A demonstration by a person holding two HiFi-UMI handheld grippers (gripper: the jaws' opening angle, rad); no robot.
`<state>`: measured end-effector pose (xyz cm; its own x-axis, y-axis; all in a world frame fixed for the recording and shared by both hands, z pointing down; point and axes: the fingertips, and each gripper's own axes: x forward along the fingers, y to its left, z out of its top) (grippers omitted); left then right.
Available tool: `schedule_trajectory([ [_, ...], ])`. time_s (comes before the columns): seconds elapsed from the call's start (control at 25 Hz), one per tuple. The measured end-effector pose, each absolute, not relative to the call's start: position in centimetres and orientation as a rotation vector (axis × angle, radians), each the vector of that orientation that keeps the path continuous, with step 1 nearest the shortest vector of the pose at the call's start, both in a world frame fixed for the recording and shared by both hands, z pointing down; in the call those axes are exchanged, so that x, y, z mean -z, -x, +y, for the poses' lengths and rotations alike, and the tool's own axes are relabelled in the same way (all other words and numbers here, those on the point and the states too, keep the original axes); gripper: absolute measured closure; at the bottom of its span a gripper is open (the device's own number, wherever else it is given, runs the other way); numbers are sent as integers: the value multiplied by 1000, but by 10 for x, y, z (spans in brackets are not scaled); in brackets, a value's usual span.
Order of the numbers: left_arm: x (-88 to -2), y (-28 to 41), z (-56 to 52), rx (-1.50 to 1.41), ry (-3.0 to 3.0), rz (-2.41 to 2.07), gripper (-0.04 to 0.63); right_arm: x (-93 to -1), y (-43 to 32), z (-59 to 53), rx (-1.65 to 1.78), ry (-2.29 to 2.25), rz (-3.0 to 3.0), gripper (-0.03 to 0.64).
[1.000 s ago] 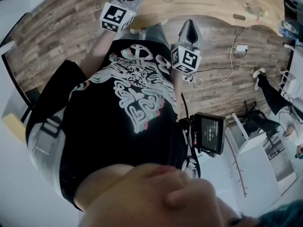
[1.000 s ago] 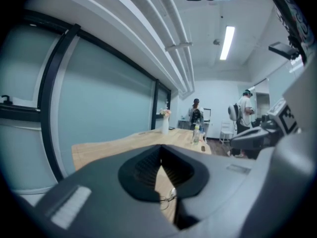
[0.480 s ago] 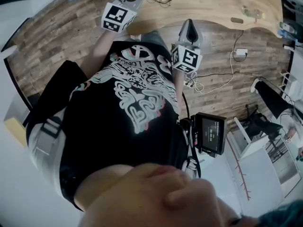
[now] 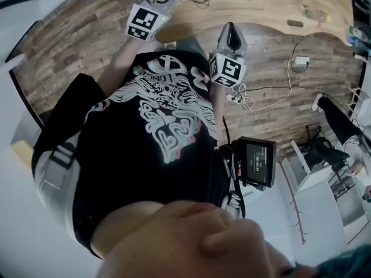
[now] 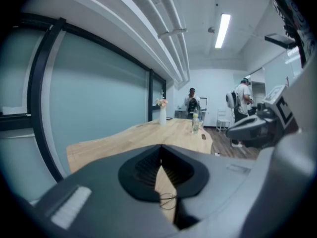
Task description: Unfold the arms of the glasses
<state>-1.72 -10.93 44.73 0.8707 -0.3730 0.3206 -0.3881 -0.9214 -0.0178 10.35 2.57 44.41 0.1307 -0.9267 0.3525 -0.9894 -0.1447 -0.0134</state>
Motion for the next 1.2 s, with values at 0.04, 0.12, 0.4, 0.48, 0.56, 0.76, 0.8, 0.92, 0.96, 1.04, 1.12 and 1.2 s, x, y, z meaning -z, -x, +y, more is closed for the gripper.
schedule_trajectory([
  [0.04, -451, 16, -111, -509, -2987, -606, 606, -447, -105, 23, -416, -2168, -1888, 617],
  [0.12, -457, 15, -113, -530, -2977, -601, 606, -454, -104, 20, -434, -2145, -1885, 617],
  [0.4, -486, -2, -111, -614, -2978, -555, 606, -491, -107, 13, -545, -2040, -1893, 617],
  [0.48, -494, -7, -109, -636, -2978, -535, 606, -501, -109, 12, -571, -2019, -1890, 617],
  [0.56, -502, -10, -107, -672, -2993, -522, 606, -509, -109, 9, -583, -1989, -1890, 617],
  [0.76, -541, -19, -110, -847, -3013, -483, 606, -537, -114, -16, -575, -1857, -1906, 617],
  [0.8, -547, -22, -108, -876, -3013, -469, 606, -542, -115, -19, -582, -1831, -1902, 617],
  [0.92, -557, -24, -100, -926, -3012, -438, 606, -550, -111, -24, -604, -1762, -1917, 617],
  [0.96, -561, -25, -99, -940, -3006, -432, 606, -554, -109, -28, -609, -1739, -1926, 617],
  [1.04, -571, -29, -102, -974, -2995, -414, 606, -564, -108, -37, -619, -1699, -1933, 617],
  [1.12, -576, -30, -98, -1006, -3001, -387, 606, -569, -106, -40, -615, -1672, -1933, 617],
  [1.2, -579, -28, -89, -1051, -3032, -356, 606, -571, -102, -39, -601, -1655, -1930, 617],
])
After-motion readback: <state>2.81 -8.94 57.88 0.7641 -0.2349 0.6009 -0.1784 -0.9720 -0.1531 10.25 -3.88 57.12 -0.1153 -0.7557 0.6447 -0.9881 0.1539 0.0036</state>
